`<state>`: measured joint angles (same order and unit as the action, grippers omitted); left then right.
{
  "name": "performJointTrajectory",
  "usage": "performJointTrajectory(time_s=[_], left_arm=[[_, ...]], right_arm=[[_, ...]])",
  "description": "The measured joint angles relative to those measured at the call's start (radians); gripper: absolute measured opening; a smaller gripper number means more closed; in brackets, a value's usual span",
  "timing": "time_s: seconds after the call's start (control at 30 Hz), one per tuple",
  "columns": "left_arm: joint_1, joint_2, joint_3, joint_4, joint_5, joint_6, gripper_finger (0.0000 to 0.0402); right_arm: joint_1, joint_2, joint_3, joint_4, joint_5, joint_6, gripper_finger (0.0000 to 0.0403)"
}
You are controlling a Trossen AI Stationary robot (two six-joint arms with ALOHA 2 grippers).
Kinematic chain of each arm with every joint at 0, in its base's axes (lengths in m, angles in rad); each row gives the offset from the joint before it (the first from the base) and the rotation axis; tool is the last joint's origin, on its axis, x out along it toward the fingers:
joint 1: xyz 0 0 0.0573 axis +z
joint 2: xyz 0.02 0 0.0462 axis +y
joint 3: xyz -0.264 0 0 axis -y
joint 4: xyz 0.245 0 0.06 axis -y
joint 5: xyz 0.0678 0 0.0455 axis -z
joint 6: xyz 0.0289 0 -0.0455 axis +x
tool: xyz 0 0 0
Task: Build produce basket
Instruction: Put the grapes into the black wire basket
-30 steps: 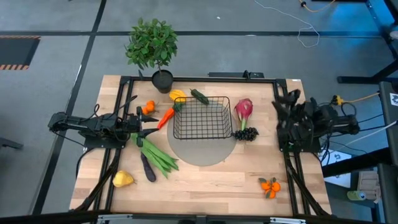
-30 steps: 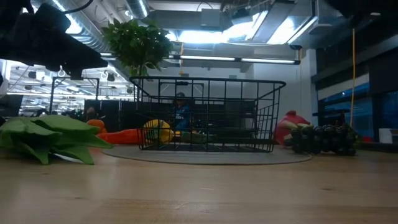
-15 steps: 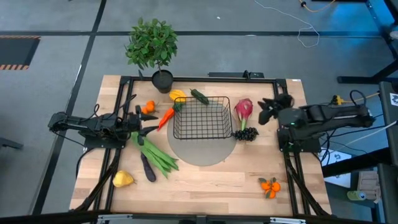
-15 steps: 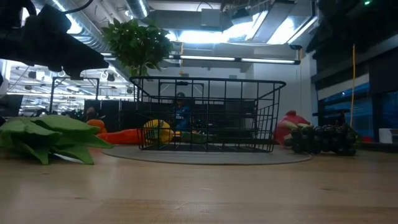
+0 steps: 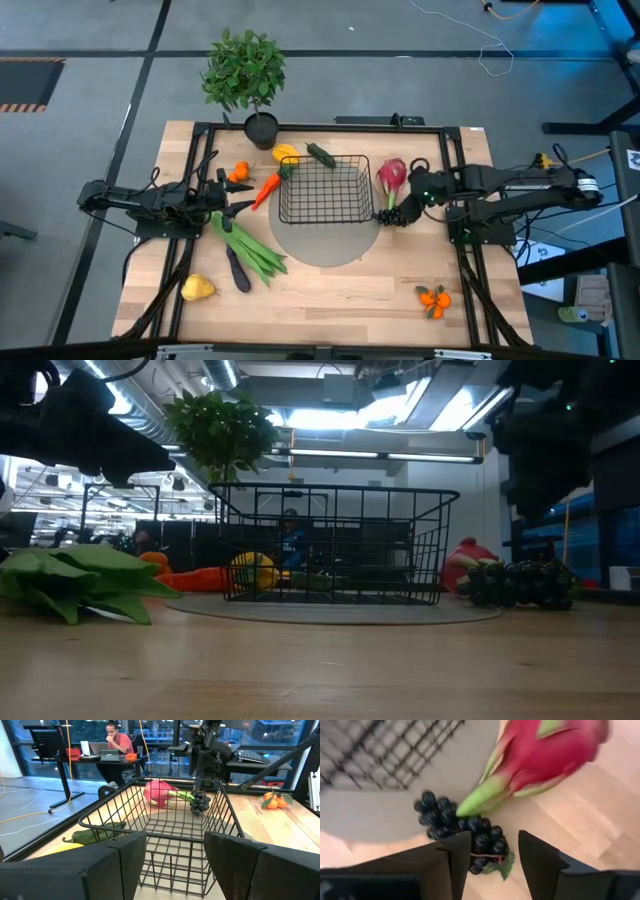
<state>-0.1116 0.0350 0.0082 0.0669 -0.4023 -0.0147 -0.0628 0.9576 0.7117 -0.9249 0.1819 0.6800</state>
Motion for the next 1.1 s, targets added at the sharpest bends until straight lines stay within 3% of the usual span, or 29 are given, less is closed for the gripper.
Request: performJointTrajectory(time_s=[0.2, 0.37, 0.7, 1.1], left_arm=[[0.0, 0.0, 0.0, 0.0, 0.0, 0.0, 0.019], [0.0, 0.0, 0.0, -0.001, -0.001, 0.0, 0.019], [0.0, 0.0, 0.0, -0.002, -0.001, 0.0, 0.019], [0.0, 0.0, 0.0, -0.002, -0.001, 0.0, 0.019]], right_arm=[[0.0, 0.058, -0.03, 0.092, -0.127, -0.087, 0.0155], [0.0, 0.112, -0.03, 0.107, -0.124, -0.114, 0.0155], [0.0, 0.263, -0.03, 0.131, -0.12, -0.423, 0.0155], [0.0, 0.453, -0.025, 0.151, -0.136, -0.37, 0.0155]])
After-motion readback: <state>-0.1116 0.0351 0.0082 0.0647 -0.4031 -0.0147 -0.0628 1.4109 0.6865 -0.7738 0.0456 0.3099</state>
